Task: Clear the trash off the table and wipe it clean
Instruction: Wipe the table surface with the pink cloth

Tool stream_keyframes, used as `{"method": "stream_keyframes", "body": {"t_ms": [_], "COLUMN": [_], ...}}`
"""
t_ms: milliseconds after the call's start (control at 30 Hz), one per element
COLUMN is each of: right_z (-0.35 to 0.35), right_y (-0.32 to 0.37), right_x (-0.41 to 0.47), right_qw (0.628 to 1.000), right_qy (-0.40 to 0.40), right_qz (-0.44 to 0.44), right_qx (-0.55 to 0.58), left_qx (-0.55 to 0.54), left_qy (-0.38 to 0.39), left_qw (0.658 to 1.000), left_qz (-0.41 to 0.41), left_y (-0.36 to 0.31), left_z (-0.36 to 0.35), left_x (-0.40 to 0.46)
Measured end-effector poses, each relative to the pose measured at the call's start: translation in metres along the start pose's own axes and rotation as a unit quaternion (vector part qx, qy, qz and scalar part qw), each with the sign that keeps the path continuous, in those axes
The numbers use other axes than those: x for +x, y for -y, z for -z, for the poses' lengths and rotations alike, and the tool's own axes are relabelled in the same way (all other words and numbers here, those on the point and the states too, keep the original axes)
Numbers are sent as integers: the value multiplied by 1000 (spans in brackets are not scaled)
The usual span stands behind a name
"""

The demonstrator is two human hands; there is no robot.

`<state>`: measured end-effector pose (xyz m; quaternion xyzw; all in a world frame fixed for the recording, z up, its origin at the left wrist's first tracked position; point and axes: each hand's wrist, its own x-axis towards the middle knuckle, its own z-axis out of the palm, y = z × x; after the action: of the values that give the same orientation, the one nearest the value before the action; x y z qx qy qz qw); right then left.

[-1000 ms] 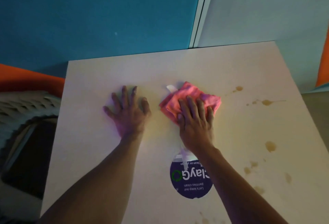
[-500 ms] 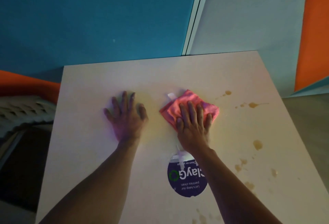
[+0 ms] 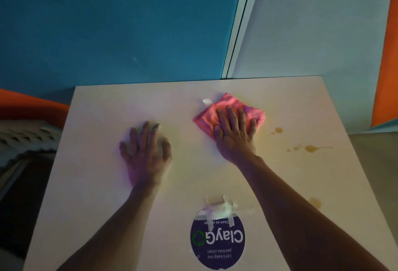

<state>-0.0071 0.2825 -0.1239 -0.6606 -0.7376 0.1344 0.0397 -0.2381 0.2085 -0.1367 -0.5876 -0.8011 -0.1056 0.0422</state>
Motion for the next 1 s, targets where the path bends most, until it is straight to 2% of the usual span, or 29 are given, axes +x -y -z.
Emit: {"method": "stream_keyframes", "body": {"t_ms": [167, 300, 400, 600, 700, 800, 1000], "right_z": [14, 21, 20, 23, 32, 23, 14], "right_y": [-12, -19, -23, -34, -15, -8, -19], "right_x": [20, 29, 34, 54, 64, 64, 60], "right_qw": [998, 996, 996, 990, 998, 995, 996], "right_qy": [45, 61, 45, 16, -29, -87, -58], "right_qz": [38, 56, 82, 132, 52, 42, 66], "right_qx": [12, 19, 10, -46, 11, 6, -19], "left_qx": [-3, -25, -36, -5, -4, -8, -6], "left_qy": [-26, 6, 16, 30, 36, 26, 34], "left_qw": [998, 1000, 999, 999, 999, 999, 998], "left_qz": [48, -15, 8, 31, 37, 39, 45], "left_y": [-24, -89, -129, -138, -140, -136, -137], "left_z": [-6, -6, -8, -11, -9, -11, -10], "left_x": [-11, -14, -11, -15, -14, -16, -16]}}
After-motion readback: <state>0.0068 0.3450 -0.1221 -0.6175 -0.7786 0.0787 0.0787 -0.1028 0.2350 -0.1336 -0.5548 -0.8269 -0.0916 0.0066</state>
